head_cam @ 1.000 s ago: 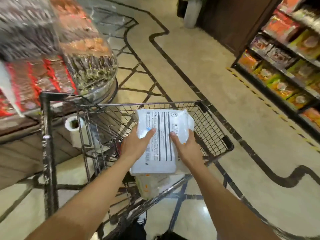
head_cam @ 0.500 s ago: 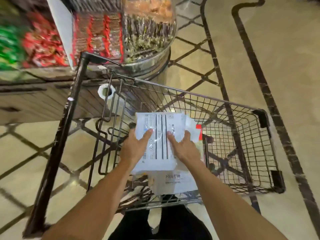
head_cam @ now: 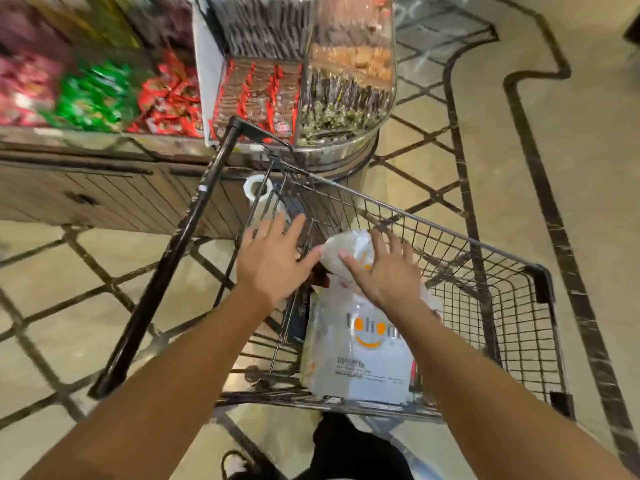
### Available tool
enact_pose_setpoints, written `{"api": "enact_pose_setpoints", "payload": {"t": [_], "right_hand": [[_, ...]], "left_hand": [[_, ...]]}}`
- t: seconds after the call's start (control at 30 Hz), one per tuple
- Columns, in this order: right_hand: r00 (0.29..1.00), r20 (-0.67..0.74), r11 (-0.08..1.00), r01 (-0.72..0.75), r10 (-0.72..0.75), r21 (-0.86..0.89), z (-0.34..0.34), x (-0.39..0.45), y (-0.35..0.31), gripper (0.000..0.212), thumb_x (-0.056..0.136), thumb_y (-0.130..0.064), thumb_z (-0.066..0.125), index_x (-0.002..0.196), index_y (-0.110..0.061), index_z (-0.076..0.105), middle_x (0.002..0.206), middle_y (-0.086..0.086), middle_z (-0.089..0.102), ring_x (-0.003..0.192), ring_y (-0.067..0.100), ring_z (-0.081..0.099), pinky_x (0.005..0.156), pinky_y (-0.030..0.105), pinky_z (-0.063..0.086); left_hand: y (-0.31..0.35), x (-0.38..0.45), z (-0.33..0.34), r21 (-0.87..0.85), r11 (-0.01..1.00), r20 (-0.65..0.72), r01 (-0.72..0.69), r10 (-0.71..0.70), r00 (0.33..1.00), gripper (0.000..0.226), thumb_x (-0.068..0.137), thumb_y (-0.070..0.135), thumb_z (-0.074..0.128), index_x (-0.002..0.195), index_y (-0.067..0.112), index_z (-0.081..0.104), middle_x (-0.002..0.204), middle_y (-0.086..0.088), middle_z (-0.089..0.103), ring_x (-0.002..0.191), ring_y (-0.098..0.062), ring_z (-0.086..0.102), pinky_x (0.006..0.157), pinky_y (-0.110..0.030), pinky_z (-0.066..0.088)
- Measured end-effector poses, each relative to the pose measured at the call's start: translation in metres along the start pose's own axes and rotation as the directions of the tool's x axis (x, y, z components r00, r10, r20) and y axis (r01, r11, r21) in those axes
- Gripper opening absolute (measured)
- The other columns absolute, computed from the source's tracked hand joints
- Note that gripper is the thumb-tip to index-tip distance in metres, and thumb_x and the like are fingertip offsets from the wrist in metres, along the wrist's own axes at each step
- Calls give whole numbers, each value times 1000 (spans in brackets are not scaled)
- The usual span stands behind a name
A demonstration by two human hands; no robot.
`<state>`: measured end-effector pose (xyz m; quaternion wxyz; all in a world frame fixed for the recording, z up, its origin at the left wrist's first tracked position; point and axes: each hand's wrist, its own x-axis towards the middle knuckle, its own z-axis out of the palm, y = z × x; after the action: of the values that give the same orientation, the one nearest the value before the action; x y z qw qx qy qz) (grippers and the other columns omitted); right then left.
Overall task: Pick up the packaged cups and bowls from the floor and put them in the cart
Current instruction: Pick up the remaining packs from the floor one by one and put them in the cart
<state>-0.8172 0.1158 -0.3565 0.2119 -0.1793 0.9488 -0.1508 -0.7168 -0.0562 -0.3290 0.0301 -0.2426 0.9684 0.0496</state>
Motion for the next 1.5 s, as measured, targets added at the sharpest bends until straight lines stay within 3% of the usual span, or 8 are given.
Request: {"api": "enact_pose_setpoints", "payload": {"t": [0.2,0.37,0.57,0.77,0.93,1.1,1.27,1.5], "right_hand": [[965,-75,954,234,-252,-188,-27,-22,-84,95,87,-90,26,165,-38,13,174,4,14,158,40,12,123,60,19],[896,-118,873,377,-429,-310,-31,-64,-182,93,88,-89,24,165,-38,10,173,3,16,158,38,13,123,60,22],[735,-116,705,575,-668,-415,5,-132,-333,98,85,-93,15,165,-36,14,173,-1,18,159,35,12,123,59,22],[566,-18,510,728,-824,-458,62,-207,-481,97,85,-92,13,165,-37,12,173,1,16,159,36,11,124,60,20],[425,47,367,828,-904,-425,114,-247,-577,110,74,-96,2,165,-36,16,173,2,19,158,38,15,122,63,22],[319,110,253,883,-941,-395,172,-258,-676,100,82,-94,15,165,-37,15,173,1,17,158,35,13,123,64,21],[279,150,210,907,-948,-364,232,-247,-774,96,86,-92,23,165,-39,10,174,0,13,158,35,12,123,59,21],[240,223,173,943,-945,-284,290,-212,-928,98,86,-90,27,166,-37,6,174,0,13,158,35,13,122,60,24]], "left_hand": [[-83,-37,-92,184,980,-145,70,-43,988,80,99,75,24,165,30,26,171,-7,28,159,-28,19,128,-52,13],[-207,-109,-145,236,936,-243,261,-203,948,83,97,78,22,165,31,25,170,-7,30,159,-28,21,127,-52,16],[-363,-233,-179,212,853,-321,476,-399,859,85,94,78,30,162,26,35,166,-13,38,154,-34,31,122,-58,23],[-481,-357,-197,175,699,-364,693,-608,705,85,94,78,26,162,28,32,166,-11,37,155,-33,30,122,-57,23],[-556,-428,-189,78,592,-400,802,-718,569,85,94,78,28,159,24,42,162,-14,44,151,-35,37,119,-59,27],[-628,-457,-181,61,487,-368,871,-801,473,86,95,77,29,164,26,29,169,-12,30,157,-33,24,124,-55,20],[-713,-458,-174,61,412,-367,909,-838,404,86,95,79,23,166,30,20,172,-10,25,158,-32,21,125,-55,21],[-846,-424,-178,9,362,-345,932,-874,343,89,93,81,19,165,29,22,164,-15,40,151,-36,37,120,-57,32]]}}
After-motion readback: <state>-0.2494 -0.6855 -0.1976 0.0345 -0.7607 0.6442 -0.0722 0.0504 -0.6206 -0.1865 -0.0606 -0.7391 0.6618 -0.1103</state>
